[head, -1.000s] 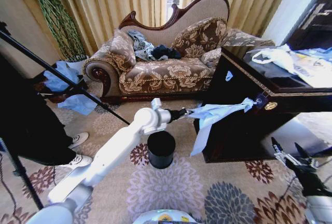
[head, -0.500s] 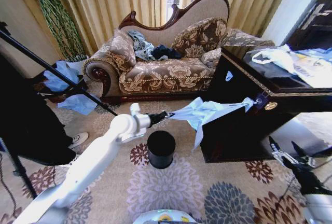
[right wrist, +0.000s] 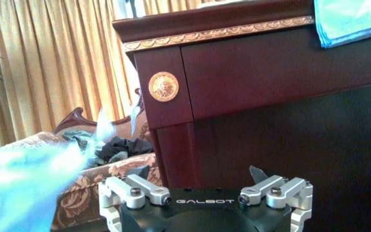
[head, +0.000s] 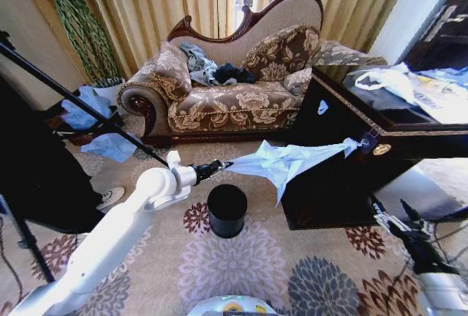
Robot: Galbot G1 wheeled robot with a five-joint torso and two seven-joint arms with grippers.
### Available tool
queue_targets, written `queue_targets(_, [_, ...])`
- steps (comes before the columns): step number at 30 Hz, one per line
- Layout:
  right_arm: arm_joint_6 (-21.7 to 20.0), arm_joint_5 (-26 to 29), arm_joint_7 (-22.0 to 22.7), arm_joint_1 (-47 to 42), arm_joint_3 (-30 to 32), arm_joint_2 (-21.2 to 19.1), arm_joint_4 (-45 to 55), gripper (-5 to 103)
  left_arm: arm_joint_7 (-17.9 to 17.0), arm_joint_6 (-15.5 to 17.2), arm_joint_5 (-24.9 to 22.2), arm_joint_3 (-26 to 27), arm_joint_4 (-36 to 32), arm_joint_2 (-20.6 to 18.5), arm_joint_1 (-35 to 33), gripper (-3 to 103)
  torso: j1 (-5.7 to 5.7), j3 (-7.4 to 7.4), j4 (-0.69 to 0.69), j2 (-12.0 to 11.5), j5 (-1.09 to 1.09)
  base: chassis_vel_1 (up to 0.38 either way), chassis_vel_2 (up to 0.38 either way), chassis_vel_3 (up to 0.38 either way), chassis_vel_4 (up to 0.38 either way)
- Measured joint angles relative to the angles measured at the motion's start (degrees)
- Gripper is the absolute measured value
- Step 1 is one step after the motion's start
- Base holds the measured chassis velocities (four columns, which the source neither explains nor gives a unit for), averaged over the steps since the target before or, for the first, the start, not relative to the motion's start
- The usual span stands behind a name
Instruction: Place a garbage bag over the trash bin.
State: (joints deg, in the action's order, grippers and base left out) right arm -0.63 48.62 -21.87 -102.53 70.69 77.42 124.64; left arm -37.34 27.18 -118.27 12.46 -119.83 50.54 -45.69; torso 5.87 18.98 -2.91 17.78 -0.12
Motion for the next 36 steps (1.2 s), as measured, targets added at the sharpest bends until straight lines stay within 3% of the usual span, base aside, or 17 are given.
queue_targets(6, [0.0,-0.1,-0.1,0.3,-1.6,0.1,0.2,100,0.1,-0.1,-1.2,4.6,-1.9,-2.1,-3.1,0,0.0,0.0,0.0,0.0,0.02,0.0,0.0,0.0,0.0])
queue_targets(16, [-2.4,3.6,-0.8,-1.7,-6.5,-1.0,7.3,100,-1.5,-0.4,-4.4,5.5,-2.1,-6.3,-1.0,0,0.0,0.0,0.0,0.0,0.01,0.0,0.0,0.0,0.0])
queue_targets(21, [-4.0,2.1,-2.7,-0.6,-14.1,-3.1,7.4,100,-5.9,-1.6,-5.5,3.2,2.5,-6.6,5.6,0,0.0,0.01,0.0,0.0,0.02,0.0,0.0,0.0,0.0])
queue_targets(25, [-5.6,2.4,-0.6,2.6,-22.6,-6.2,5.7,100,-8.5,-1.7,-5.6,0.6,5.7,-6.2,10.2,0,0.01,0.01,-0.01,0.0,0.02,0.0,0.0,0.0,0.0])
queue_targets(31, [-6.7,1.9,2.7,8.2,-33.5,-9.1,1.1,100,-9.4,-1.8,-5.5,-2.7,7.9,-4.7,15.7,0,0.01,0.01,0.0,0.0,0.03,0.0,0.0,0.0,0.0])
queue_targets(34, [-7.2,2.0,3.8,9.0,-35.2,-9.4,0.4,100,-9.4,-1.8,-5.5,-3.3,8.7,-4.4,17.2,0,0.01,0.01,0.0,0.0,0.03,0.0,0.0,0.0,0.0])
queue_targets(36, [-8.2,2.9,7.0,11.4,-39.3,-10.0,-0.7,100,-9.2,-1.7,-5.8,-5.4,10.9,-4.3,21.5,0,0.01,0.01,0.0,0.0,0.01,0.0,0.0,0.0,0.0])
